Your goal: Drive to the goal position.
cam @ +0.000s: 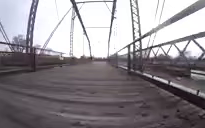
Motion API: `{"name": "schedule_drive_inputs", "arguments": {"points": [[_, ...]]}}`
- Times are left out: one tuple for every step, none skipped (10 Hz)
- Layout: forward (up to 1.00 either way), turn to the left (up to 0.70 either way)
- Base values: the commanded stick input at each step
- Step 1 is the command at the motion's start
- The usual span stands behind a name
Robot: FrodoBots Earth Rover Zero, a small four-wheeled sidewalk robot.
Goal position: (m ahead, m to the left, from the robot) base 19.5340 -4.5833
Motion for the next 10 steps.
{"name": "schedule_drive_inputs", "arguments": {"points": [[1.00,0.00],[1.00,0.00],[1.00,0.00],[1.00,0.00],[1.00,0.00],[1.00,0.00],[1.00,0.00],[1.00,0.00],[1.00,0.00],[1.00,0.00]]}}
